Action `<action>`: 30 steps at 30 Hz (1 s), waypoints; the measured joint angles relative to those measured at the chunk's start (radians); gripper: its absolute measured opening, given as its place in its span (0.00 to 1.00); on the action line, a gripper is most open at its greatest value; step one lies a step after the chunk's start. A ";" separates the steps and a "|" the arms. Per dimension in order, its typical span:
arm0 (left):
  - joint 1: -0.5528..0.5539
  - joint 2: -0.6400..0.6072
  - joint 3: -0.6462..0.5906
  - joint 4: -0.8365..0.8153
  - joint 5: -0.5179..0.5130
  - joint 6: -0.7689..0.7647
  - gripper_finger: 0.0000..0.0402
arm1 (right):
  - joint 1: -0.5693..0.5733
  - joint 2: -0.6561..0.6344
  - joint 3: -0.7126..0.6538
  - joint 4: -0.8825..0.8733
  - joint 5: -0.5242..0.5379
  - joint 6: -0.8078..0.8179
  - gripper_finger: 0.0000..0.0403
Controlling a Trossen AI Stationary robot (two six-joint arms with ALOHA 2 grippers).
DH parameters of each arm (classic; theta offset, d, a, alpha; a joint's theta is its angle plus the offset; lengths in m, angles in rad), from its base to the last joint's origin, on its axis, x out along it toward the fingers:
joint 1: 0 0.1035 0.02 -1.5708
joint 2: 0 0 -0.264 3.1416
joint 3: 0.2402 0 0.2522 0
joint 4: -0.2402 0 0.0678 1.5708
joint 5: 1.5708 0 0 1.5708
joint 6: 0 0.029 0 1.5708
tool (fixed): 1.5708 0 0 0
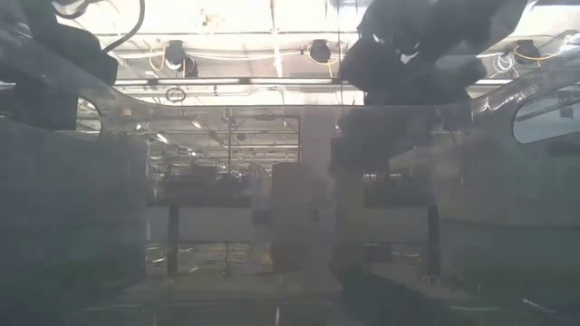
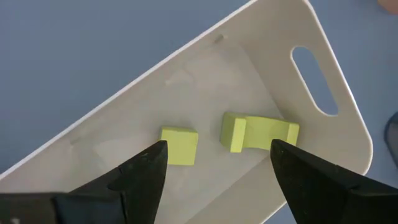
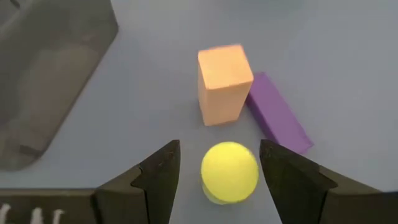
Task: Sort & place blocks by color
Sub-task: Put the light yellow block into the gray bin
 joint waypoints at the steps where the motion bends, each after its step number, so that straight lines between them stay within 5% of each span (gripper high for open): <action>1: 0.000 0.000 0.000 0.000 -0.001 0.000 0.71 | 0.000 0.009 0.000 0.006 0.001 0.000 0.52; 7: 0.000 0.000 0.000 0.003 -0.005 0.004 0.71 | -0.001 0.060 0.000 0.049 0.002 0.000 0.50; 13: 0.000 0.000 0.000 0.021 -0.005 0.005 0.71 | -0.001 0.060 0.000 0.049 0.001 0.000 0.28; 17: 0.000 0.000 0.000 0.020 -0.005 0.003 0.71 | -0.008 0.040 0.000 0.036 0.016 -0.019 0.27; 24: 0.000 0.000 0.000 0.020 0.006 -0.020 0.71 | -0.048 -0.136 0.000 0.056 0.092 -0.090 0.27; 30: 0.000 0.000 0.000 0.054 0.010 -0.017 0.71 | -0.078 -0.286 0.000 0.252 0.128 -0.192 0.27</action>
